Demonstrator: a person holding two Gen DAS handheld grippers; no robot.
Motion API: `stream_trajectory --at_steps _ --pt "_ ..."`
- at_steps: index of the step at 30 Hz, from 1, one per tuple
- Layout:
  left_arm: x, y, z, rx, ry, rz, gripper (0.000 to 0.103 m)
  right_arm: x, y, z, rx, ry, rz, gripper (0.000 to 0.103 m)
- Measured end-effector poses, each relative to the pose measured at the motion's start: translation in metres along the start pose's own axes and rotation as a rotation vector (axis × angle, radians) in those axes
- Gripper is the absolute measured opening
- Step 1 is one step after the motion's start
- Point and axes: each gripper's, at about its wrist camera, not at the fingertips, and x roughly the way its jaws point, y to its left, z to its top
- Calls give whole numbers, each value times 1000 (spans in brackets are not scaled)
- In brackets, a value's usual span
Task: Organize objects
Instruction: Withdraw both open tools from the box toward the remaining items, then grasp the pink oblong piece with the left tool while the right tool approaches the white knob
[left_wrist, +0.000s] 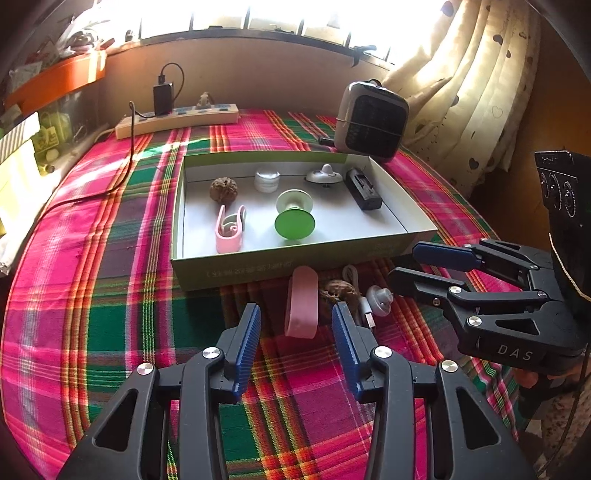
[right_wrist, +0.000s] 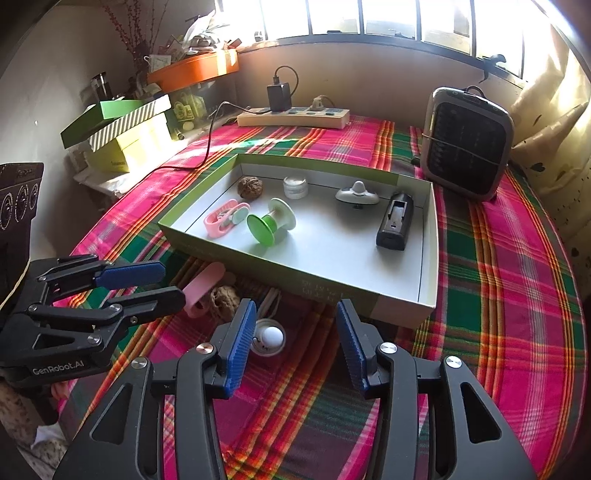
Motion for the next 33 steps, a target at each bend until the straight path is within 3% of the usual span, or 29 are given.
stream_trajectory --at_steps 13,33 --pt "19 2 -1 9 52 34 39 13 5 -13 -20 42 36 47" --pt "32 4 10 37 63 64 39 25 -5 -13 -23 66 -24 47"
